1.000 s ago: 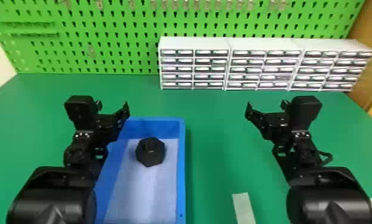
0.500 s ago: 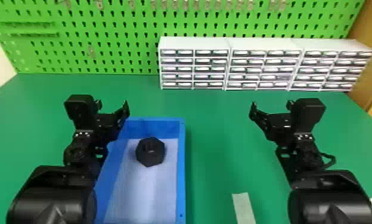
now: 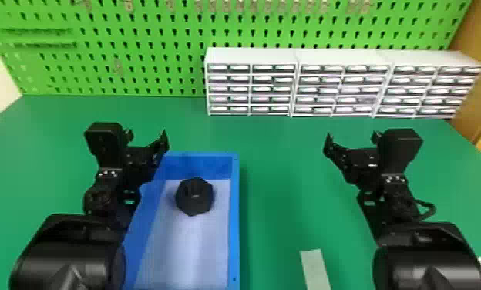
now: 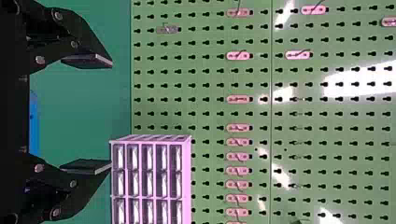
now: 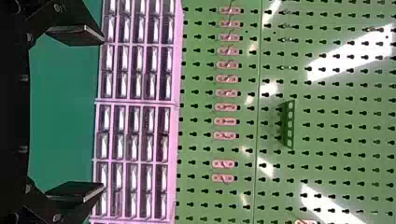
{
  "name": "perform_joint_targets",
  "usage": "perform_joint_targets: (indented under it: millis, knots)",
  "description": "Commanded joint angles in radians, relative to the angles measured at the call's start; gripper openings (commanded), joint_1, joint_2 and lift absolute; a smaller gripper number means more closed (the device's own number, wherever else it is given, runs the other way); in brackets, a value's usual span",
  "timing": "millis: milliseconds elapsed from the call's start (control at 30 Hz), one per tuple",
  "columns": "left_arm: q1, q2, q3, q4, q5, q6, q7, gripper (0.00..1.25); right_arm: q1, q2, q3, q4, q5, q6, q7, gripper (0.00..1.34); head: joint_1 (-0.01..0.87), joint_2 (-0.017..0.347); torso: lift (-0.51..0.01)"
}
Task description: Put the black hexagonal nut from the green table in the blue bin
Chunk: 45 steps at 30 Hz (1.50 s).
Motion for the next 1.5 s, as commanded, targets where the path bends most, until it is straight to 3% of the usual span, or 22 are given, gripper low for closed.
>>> perform_joint_targets:
  millis: [0, 1467]
  knots:
    - [-0.007, 0.000, 0.000, 0.000, 0.003, 0.005, 0.001, 0.76, -0.001, -0.001, 0.001, 0.000, 0.000, 0.001, 0.000, 1.14, 0.686, 0.051, -0.096]
    - [-0.012, 0.000, 0.000, -0.005, -0.015, 0.014, -0.001, 0.76, -0.004, -0.008, -0.003, 0.002, -0.012, 0.021, 0.000, 1.14, 0.686, 0.051, -0.096]
